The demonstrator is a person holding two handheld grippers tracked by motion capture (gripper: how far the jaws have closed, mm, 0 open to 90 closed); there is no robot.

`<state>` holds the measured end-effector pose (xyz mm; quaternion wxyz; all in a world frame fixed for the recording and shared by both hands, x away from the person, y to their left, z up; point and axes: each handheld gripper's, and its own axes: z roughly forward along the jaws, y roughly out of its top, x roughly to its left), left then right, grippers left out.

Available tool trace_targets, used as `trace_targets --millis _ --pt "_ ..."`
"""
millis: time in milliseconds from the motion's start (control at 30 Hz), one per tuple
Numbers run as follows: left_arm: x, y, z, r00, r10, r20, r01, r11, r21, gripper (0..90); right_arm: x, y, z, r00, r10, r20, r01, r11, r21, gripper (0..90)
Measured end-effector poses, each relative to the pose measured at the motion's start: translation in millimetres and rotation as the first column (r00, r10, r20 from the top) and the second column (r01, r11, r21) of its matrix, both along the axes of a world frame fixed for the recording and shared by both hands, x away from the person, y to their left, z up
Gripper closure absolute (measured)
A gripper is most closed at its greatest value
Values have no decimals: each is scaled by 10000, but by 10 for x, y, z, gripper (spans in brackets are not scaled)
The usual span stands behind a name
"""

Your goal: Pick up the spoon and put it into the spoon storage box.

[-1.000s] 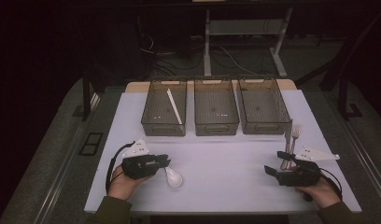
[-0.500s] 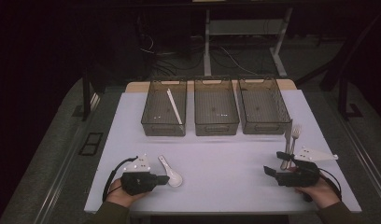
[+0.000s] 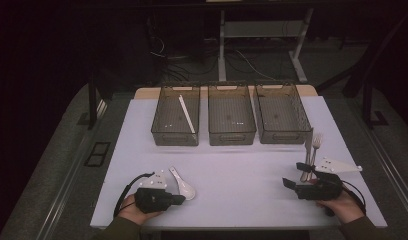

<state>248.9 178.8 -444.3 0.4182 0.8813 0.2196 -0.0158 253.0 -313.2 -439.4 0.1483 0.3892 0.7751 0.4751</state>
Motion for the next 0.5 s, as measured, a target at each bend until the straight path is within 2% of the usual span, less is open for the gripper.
trace_targets --millis 500 --pt "100 -149 -4 9995 -267 162 265 9996 87 889 -2 1 -6 10000 7 -4 -7 10000 -75 181"
